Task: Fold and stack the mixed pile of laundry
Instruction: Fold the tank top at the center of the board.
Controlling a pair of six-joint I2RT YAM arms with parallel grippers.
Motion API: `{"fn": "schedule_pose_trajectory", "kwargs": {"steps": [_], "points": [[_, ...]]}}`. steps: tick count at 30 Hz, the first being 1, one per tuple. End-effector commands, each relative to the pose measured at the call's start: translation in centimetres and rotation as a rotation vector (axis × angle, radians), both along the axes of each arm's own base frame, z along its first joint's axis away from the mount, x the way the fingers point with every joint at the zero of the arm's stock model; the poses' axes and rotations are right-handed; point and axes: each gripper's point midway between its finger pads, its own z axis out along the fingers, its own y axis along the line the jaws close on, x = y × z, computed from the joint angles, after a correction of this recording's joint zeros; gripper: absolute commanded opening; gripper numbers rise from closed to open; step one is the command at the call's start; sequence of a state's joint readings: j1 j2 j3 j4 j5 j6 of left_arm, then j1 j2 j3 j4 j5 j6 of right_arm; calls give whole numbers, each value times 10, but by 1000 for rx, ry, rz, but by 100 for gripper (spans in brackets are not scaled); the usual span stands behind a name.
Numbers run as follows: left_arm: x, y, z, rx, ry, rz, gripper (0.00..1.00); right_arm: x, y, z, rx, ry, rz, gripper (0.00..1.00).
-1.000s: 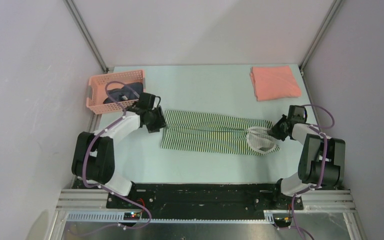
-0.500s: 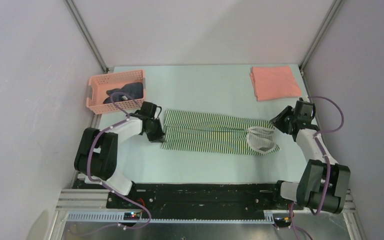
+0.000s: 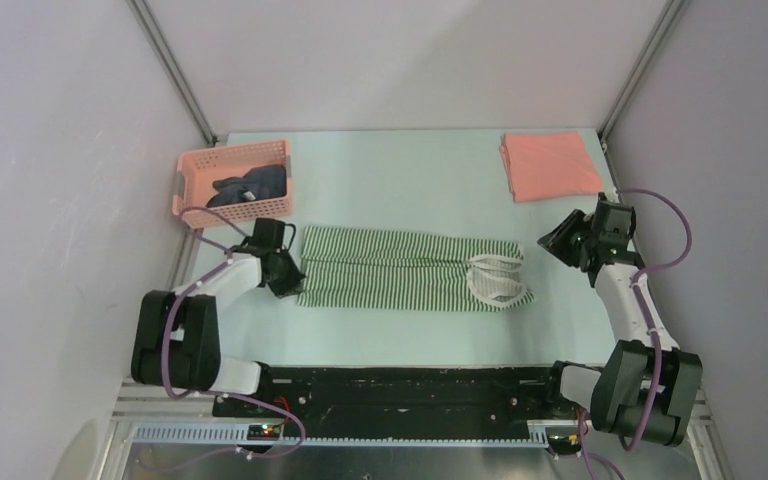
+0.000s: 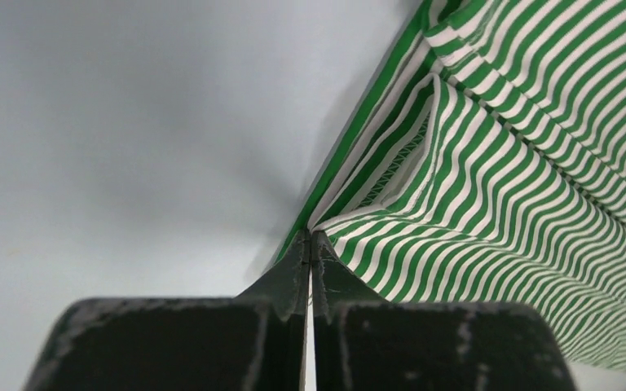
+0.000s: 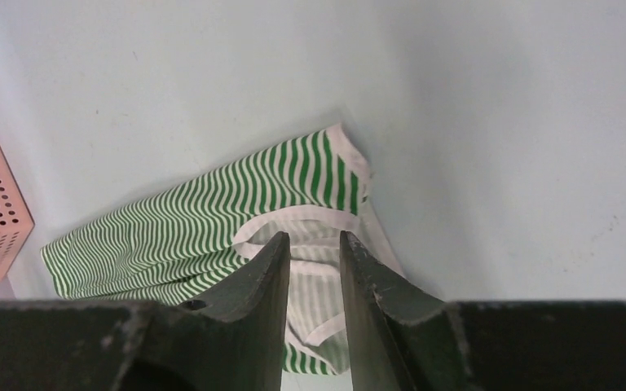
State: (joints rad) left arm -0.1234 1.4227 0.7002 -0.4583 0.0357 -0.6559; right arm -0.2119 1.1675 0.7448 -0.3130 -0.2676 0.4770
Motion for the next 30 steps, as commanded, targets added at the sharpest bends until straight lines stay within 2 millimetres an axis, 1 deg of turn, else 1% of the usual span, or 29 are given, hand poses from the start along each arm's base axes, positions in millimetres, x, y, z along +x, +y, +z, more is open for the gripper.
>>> {"fn": "schedule_pose_trajectory", "kwargs": {"steps": [1, 2, 3, 4, 5, 6, 8, 9, 10, 11, 12, 14, 15, 16, 17, 18, 19, 20, 21, 22, 23, 25, 26, 27, 30], "points": [[-19, 42, -4, 110, 21, 204, 0, 4, 8, 16, 8, -32, 47, 34], [-22, 46, -3, 108, 16, 229, 0, 4, 10, 14, 10, -27, 53, 35], [-30, 53, -8, 109, 34, 279, 0, 5, 15, 10, 15, -17, 72, 38], [-32, 55, -6, 106, 24, 300, 0, 6, 21, 9, 18, -18, 99, 40], [-39, 65, -11, 111, 37, 361, 0, 7, 24, 3, 25, -1, 114, 44], [-40, 68, -8, 110, 20, 387, 0, 9, 31, 1, 33, -5, 147, 46], [-46, 77, -8, 114, -1, 453, 0, 12, 40, -14, 50, 32, 186, 51], [-48, 82, -5, 122, -24, 483, 0, 13, 43, -17, 53, 36, 201, 52], [-49, 85, -3, 127, -39, 499, 0, 15, 49, -25, 60, 54, 231, 52], [-48, 89, 3, 137, -74, 520, 0, 16, 51, -28, 61, 61, 244, 52], [-50, 92, 5, 145, -82, 538, 0, 19, 57, -38, 67, 87, 267, 53], [-49, 99, 15, 157, -134, 578, 0, 21, 67, -49, 84, 119, 307, 53], [-45, 101, 23, 154, -172, 586, 1, 22, 71, -53, 93, 132, 320, 53], [-43, 101, 27, 153, -188, 586, 9, 24, 79, -60, 108, 152, 346, 53], [-38, 102, 37, 151, -221, 575, 13, 26, 85, -61, 112, 154, 366, 53], [-32, 102, 47, 148, -246, 558, 24, 27, 89, -69, 123, 175, 376, 53], [-30, 102, 52, 148, -260, 550, 29, 29, 94, -73, 127, 188, 387, 53], [-26, 101, 61, 144, -282, 531, 38, 32, 95, -75, 129, 193, 386, 53], [-24, 101, 67, 142, -298, 523, 42, 33, 105, -79, 131, 205, 409, 53], [-20, 99, 76, 134, -325, 506, 47, 33, 108, -80, 130, 211, 415, 53], [-18, 98, 80, 131, -336, 494, 50, 34, 113, -84, 125, 225, 420, 53], [-13, 95, 92, 123, -369, 457, 55, 36, 115, -90, 111, 241, 417, 53], [-10, 94, 100, 120, -389, 429, 56, 36, 116, -92, 106, 247, 415, 53], [-8, 93, 104, 121, -398, 413, 56, 36, 115, -97, 99, 263, 407, 53], [-5, 90, 117, 136, -436, 337, 57, 37, 113, -102, 82, 281, 391, 52]]}}
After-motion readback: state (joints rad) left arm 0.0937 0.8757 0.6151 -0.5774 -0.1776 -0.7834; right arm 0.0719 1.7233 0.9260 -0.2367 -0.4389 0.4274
